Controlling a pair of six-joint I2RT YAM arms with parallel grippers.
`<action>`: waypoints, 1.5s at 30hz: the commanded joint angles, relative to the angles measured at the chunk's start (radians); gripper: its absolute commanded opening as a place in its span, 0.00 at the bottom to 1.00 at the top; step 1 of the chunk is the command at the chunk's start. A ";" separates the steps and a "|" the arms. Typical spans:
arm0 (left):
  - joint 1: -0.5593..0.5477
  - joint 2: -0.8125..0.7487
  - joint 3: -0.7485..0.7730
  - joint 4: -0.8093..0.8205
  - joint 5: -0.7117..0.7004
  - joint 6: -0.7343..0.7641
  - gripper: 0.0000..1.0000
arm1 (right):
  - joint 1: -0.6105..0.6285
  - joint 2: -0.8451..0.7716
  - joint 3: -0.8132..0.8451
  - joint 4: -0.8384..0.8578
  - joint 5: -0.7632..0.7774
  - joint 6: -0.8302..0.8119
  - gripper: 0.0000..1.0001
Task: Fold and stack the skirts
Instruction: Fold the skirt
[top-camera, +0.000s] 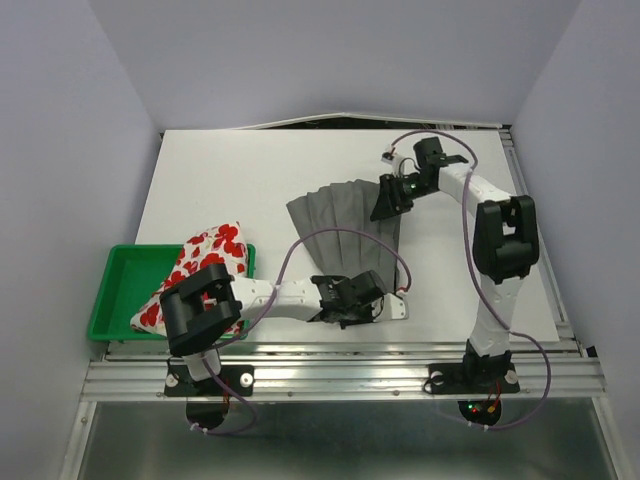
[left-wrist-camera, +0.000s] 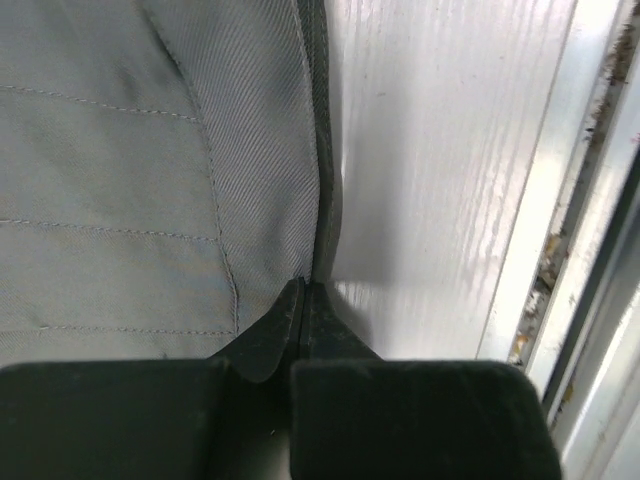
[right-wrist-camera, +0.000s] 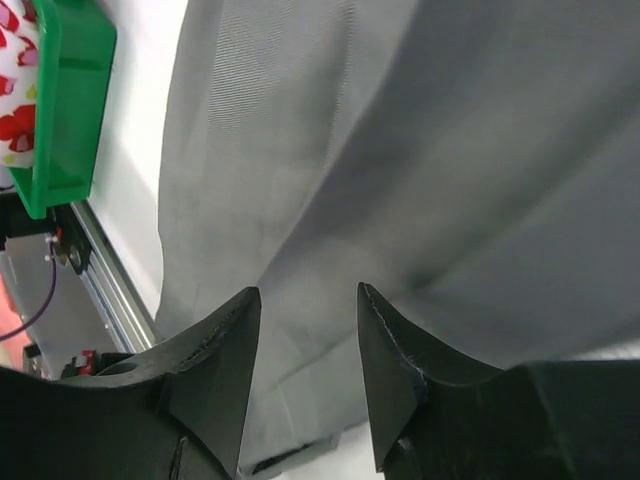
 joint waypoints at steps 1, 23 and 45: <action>0.012 -0.113 0.093 -0.109 0.123 -0.005 0.00 | 0.056 0.045 0.016 0.051 -0.022 -0.051 0.47; 0.204 -0.265 0.319 -0.264 0.205 -0.039 0.00 | 0.188 -0.048 -0.364 -0.067 -0.002 -0.319 0.38; 0.141 -0.412 0.175 -0.317 0.535 0.024 0.00 | 0.188 0.198 0.376 -0.225 0.066 -0.278 0.77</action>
